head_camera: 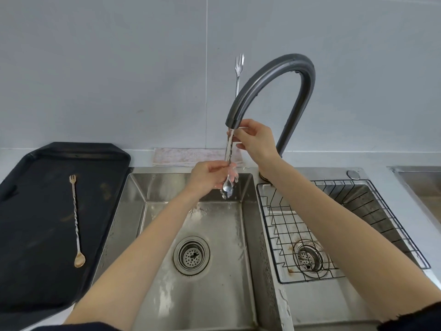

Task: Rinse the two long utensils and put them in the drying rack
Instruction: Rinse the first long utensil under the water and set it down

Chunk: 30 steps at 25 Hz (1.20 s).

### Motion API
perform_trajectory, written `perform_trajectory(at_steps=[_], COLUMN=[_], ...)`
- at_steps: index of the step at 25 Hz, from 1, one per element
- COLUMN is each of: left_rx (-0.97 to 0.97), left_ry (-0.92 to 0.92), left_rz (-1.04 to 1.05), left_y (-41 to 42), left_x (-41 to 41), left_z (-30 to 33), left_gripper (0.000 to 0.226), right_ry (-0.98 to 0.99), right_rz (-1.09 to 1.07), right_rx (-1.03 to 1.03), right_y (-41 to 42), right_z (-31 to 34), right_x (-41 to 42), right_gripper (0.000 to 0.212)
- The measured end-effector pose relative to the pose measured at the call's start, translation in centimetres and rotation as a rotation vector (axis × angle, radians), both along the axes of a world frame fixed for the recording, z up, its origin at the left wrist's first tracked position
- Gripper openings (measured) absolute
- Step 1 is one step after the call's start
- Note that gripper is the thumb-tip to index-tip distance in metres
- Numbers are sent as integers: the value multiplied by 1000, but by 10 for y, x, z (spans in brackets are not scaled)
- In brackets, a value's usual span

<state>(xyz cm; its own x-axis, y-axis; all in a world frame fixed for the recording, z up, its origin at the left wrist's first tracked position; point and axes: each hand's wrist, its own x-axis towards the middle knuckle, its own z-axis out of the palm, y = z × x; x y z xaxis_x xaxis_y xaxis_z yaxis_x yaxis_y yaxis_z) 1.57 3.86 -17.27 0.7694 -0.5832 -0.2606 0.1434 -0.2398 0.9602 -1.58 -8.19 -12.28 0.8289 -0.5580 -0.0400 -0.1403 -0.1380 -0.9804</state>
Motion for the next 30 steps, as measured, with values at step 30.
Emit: perform_trajectory(at_steps=[30], left_rx=[-72], left_ry=[235], left_rz=[303], left_y=[52], left_x=[-6], left_z=[-81], left_gripper=[16], right_ry=[575], right_rz=[361], right_rx=[-260], right_y=[64], right_z=[-165], right_x=[-59], right_gripper=[19])
